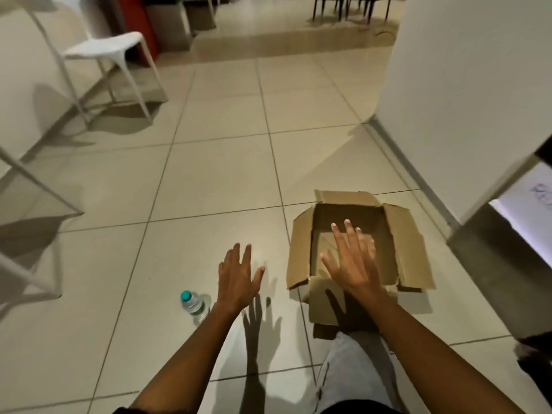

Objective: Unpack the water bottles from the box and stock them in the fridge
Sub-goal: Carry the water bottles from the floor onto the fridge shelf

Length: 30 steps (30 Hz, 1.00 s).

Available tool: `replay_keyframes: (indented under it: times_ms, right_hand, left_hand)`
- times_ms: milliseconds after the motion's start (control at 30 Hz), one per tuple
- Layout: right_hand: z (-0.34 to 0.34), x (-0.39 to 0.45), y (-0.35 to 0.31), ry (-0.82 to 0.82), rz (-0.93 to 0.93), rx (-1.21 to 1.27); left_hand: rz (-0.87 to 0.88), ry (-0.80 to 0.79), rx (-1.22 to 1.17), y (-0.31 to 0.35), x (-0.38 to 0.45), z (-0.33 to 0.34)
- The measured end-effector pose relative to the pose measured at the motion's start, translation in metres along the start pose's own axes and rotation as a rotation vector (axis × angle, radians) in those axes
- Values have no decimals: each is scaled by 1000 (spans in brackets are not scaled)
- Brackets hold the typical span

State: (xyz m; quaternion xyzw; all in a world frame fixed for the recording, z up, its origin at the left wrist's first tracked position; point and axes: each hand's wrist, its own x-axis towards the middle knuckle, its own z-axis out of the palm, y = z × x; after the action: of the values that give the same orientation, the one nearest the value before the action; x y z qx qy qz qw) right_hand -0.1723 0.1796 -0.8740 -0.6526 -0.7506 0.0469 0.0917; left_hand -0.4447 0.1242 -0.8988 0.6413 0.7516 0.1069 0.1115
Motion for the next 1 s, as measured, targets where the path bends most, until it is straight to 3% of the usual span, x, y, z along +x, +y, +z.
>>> replay_keyframes:
  times_ms: [267,433,600,1000]
  right_hand:
    - [39,2,-50,-110,-121,-14]
    - [59,-5,-57,-168,-149,13]
    - [68,-10,-53,-184,-165,38]
    - [44,-12,-29,-171,-118,44]
  left_hand:
    - [-222,-70,173,-99,-34,15]
    - [-323,-138,207,-121,-35,21]
    - [-396,-186,93,-124,-33,30]
    - [-290,-113,-31,-102,-23,30]
